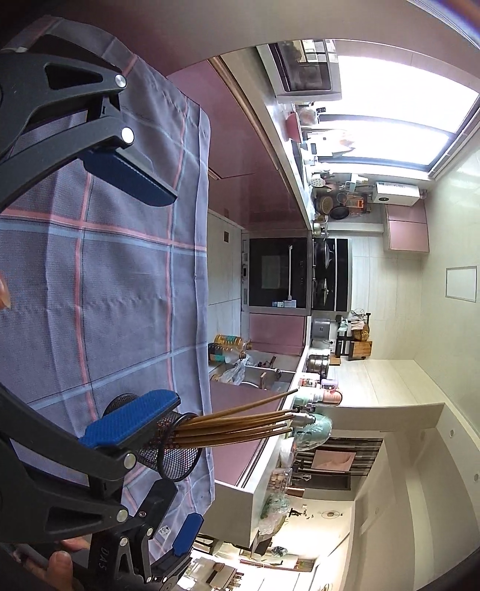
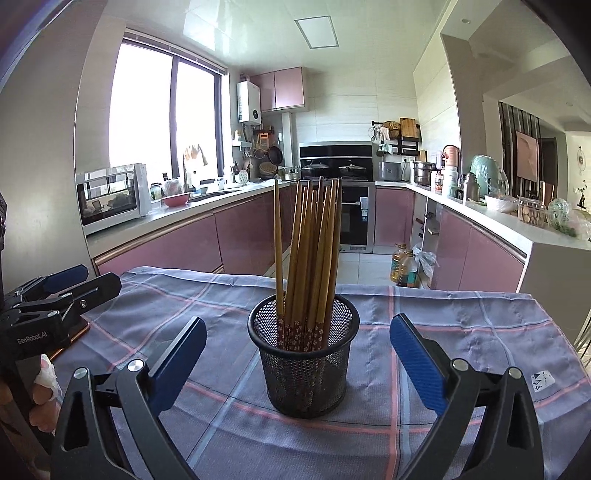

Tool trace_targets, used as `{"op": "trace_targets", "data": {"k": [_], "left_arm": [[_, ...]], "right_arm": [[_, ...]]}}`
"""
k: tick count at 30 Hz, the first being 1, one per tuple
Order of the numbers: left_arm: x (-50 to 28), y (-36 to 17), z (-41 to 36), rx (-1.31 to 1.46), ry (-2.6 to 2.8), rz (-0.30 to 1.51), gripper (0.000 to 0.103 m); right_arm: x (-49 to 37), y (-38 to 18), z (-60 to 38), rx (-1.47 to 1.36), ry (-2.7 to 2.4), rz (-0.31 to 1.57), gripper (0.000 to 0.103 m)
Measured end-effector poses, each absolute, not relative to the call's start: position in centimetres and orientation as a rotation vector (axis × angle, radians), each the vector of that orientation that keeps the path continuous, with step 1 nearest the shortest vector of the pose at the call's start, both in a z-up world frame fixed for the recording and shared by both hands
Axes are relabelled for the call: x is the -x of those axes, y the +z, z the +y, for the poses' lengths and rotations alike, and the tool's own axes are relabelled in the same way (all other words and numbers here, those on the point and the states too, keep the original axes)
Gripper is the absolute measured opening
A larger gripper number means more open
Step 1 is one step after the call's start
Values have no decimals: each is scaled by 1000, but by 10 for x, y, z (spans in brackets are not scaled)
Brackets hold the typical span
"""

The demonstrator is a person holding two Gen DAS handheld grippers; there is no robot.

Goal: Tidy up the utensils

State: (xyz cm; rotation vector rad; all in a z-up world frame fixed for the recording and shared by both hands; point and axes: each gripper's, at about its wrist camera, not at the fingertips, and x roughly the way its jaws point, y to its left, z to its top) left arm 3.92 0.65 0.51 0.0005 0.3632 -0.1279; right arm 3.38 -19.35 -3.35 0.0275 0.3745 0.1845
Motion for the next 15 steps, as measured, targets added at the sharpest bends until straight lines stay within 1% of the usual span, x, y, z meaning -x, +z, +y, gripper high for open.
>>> {"op": "trace_targets", "data": {"k": [15], "left_arm": [[-22, 9, 10, 20, -104, 307, 98]], "right_arm": [[-19, -32, -187, -26, 176, 334, 96]]}}
